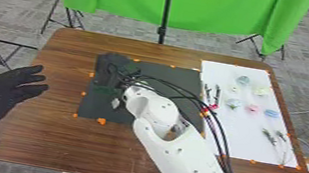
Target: Arrange flowers
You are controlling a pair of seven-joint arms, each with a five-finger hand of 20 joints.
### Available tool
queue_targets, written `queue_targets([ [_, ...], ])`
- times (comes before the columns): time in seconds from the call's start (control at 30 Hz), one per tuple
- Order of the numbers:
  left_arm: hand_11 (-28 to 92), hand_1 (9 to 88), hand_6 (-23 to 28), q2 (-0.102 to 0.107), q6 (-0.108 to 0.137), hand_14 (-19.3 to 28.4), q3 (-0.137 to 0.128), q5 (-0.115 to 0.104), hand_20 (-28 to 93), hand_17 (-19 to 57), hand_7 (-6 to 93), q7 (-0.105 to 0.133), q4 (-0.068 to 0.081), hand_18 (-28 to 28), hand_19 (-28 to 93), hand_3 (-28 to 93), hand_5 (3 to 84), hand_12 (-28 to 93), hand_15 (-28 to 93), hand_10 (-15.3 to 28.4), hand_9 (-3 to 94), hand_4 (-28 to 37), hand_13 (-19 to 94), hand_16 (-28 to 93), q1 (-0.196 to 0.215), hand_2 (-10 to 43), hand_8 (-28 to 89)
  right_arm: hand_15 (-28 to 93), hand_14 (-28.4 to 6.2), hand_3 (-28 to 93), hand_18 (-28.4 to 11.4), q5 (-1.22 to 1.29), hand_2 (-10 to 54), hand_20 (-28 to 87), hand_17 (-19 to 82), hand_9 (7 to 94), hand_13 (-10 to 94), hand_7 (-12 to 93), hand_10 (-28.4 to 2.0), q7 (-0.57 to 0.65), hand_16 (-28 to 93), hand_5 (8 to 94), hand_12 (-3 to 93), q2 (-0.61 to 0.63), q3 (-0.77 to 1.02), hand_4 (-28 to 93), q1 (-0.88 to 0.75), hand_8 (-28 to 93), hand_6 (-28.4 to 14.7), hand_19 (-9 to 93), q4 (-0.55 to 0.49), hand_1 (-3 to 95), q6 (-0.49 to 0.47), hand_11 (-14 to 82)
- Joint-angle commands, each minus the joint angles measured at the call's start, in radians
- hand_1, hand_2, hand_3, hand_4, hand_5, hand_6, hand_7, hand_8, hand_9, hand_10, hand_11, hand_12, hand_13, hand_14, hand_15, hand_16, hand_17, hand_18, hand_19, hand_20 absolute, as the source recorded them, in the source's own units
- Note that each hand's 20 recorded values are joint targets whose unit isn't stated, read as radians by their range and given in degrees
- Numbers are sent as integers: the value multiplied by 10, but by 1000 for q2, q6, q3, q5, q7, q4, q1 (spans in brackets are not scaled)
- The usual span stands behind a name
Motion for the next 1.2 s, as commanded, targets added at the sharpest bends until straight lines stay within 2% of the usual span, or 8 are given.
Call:
queue_targets([
  [0.03,251,270,52,-5,-8,168,11,0,24,-55,203,-13,10,228,502,690,349,158,346,137,314,-261,284,-21,0,-27,-100,802,-78,883,-165,-66,-74,246,440,883,859,654,-94,-49,297,790,420,23,-14,-142,-35,199,-21,815,0,354,-74,625],
  [0.2,251,270,52,-16,-11,168,6,1,24,-55,205,-12,7,228,502,690,349,159,346,137,314,-260,284,-21,9,-27,-100,799,-79,879,-161,-101,-73,248,430,877,849,653,-93,-89,298,781,421,28,-3,-157,-52,204,-18,807,-4,357,-147,621],
  [0.67,252,270,51,-1,-20,168,27,0,24,-55,204,-32,19,228,502,690,348,158,347,138,314,-260,284,-21,-24,-26,-100,791,-76,863,-160,-133,-76,255,416,870,840,643,-91,-87,297,767,417,5,-21,-198,-72,206,-3,795,41,367,-99,603],
  [0.9,251,271,51,3,-13,168,23,-5,24,-55,204,-17,16,228,502,689,348,158,347,138,314,-260,284,-21,-8,-26,-100,788,-79,847,-161,-164,-80,264,392,854,817,635,-95,-60,300,750,419,12,-27,-231,-64,208,-2,784,44,376,-108,595],
  [1.03,253,271,52,-7,-16,168,18,-1,24,-55,204,-18,13,228,502,689,349,159,347,139,314,-261,284,-20,-2,-26,-101,788,-80,829,-163,-149,-87,276,378,840,805,619,-99,-45,301,743,422,14,-25,-257,-67,192,-5,778,37,355,-111,592],
  [1.07,252,271,52,11,-3,168,22,-15,24,-55,204,-3,12,228,502,689,349,159,346,139,314,-261,284,-21,9,-25,-101,788,-81,829,-164,-157,-88,283,375,838,803,615,-98,-46,300,743,424,12,-21,-267,-71,173,-6,774,35,341,-118,591],
  [1.13,252,271,52,3,-13,168,22,-7,24,-55,204,-13,15,228,502,688,349,159,347,138,314,-260,284,-21,-2,-25,-100,785,-83,830,-166,-154,-86,292,372,835,798,613,-100,-35,298,744,424,13,-22,-277,-69,95,-8,768,29,317,-121,582],
  [1.2,252,271,51,-4,-16,168,21,-3,24,-55,205,-17,15,228,502,689,349,159,348,138,314,-260,284,-21,-6,-26,-100,780,-85,824,-167,-149,-81,301,367,833,793,631,-99,-25,293,751,420,12,-19,-273,-72,-102,-8,761,20,291,-124,573],
])
